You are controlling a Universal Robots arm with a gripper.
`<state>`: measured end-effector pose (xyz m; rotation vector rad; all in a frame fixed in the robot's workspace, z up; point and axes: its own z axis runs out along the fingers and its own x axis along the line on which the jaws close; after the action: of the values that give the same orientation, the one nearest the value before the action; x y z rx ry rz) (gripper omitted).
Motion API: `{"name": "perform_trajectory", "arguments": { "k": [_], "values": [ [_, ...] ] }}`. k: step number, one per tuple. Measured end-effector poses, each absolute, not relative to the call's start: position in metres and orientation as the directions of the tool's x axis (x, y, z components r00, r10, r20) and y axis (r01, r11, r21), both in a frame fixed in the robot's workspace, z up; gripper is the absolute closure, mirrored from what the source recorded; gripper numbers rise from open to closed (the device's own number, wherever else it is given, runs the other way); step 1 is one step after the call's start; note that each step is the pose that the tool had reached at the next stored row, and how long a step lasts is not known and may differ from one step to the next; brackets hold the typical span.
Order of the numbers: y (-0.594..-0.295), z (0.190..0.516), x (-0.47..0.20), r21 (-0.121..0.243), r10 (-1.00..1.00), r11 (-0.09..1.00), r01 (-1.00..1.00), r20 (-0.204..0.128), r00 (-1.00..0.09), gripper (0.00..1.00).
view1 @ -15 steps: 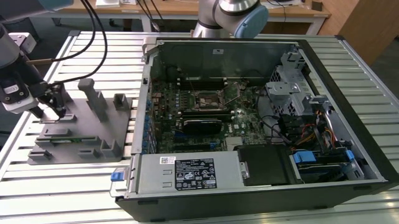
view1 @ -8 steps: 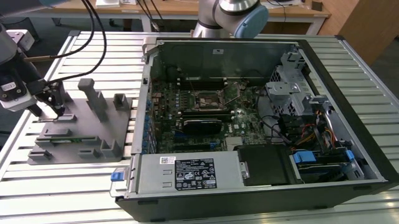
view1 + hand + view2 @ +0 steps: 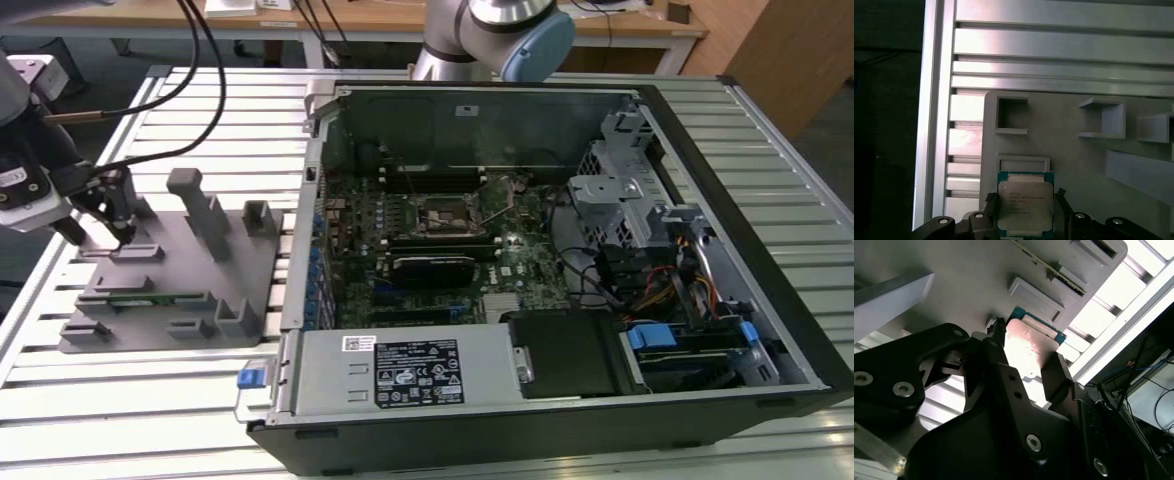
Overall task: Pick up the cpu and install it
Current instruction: 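Pick up the cpu and move it towards the insertion slot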
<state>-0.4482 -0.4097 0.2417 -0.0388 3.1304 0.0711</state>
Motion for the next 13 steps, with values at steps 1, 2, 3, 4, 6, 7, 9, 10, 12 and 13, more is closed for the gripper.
{"name": "perform_trajectory", "arguments": {
  "k": [1, 2, 3, 4, 6, 7, 9, 10, 12, 13],
  "values": [
    [-0.41, 0.243, -0.448, 0.045, -0.025, 0.999, -0.025, -0.011, -1.0, 0.47],
    [-0.41, 0.244, -0.448, 0.045, -0.025, 0.999, -0.025, -0.011, -1.0, 0.47],
    [-0.41, 0.245, -0.448, 0.045, -0.025, 0.999, -0.025, -0.011, -1.0, 0.47],
    [-0.41, 0.245, -0.448, 0.045, -0.025, 0.999, -0.025, -0.011, -1.0, 0.47],
    [-0.41, 0.247, -0.448, 0.045, -0.025, 0.999, -0.025, -0.011, -1.0, 0.47],
    [-0.41, 0.248, -0.448, 0.045, -0.025, 0.999, -0.025, -0.011, -1.0, 0.47],
    [-0.409, 0.25, -0.448, 0.045, -0.024, 0.999, -0.025, -0.011, -1.0, 0.47],
    [-0.409, 0.251, -0.448, 0.045, -0.025, 0.999, -0.025, -0.011, -1.0, 0.47],
    [-0.409, 0.253, -0.448, 0.045, -0.025, 0.999, -0.025, -0.011, -1.0, 0.47],
    [-0.409, 0.254, -0.448, 0.045, -0.025, 0.999, -0.025, -0.011, -1.0, 0.47]
  ]
}}
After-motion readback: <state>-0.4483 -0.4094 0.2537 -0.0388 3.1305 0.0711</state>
